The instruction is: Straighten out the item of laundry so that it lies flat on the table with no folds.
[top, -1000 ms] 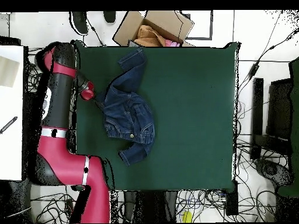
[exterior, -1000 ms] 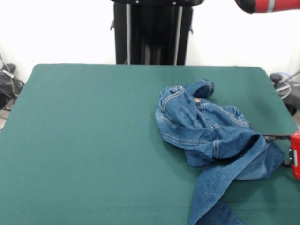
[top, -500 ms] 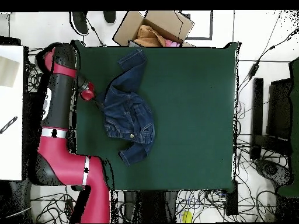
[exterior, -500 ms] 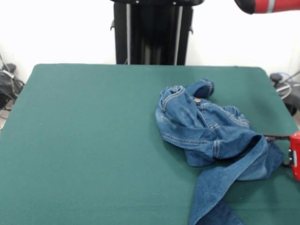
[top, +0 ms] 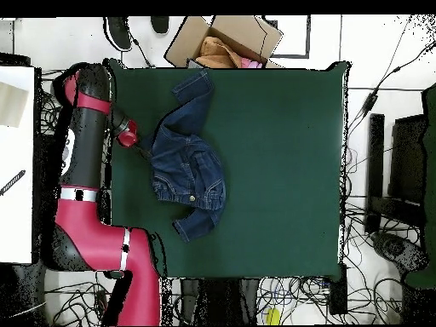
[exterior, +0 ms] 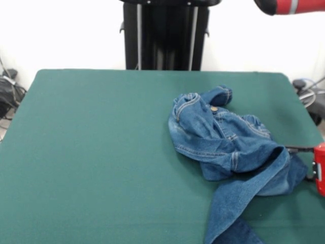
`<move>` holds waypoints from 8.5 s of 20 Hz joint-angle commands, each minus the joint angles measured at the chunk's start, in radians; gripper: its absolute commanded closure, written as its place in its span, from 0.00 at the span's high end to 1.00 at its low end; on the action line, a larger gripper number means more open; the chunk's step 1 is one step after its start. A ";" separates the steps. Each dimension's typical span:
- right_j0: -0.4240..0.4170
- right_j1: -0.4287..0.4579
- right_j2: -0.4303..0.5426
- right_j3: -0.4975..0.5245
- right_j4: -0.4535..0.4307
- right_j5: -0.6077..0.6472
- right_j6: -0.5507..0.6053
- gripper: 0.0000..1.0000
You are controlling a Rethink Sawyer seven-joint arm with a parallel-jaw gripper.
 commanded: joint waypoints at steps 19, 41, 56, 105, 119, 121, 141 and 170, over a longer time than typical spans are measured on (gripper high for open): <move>0.001 0.020 -0.144 -0.129 0.105 0.110 0.318 1.00; 0.006 0.001 -0.146 -0.141 0.059 0.230 0.353 1.00; -0.005 -0.040 -0.145 -0.150 0.129 0.260 0.351 1.00; -0.046 -0.169 -0.140 -0.153 0.282 0.155 -0.040 1.00; -0.073 -0.184 -0.055 -0.165 0.300 0.056 -0.186 1.00; -0.075 -0.184 -0.027 -0.166 0.285 0.038 -0.210 1.00; -0.066 -0.149 0.373 -0.120 -0.018 -0.091 -0.387 1.00; 0.126 -0.205 1.302 0.209 -0.810 -0.316 -0.769 1.00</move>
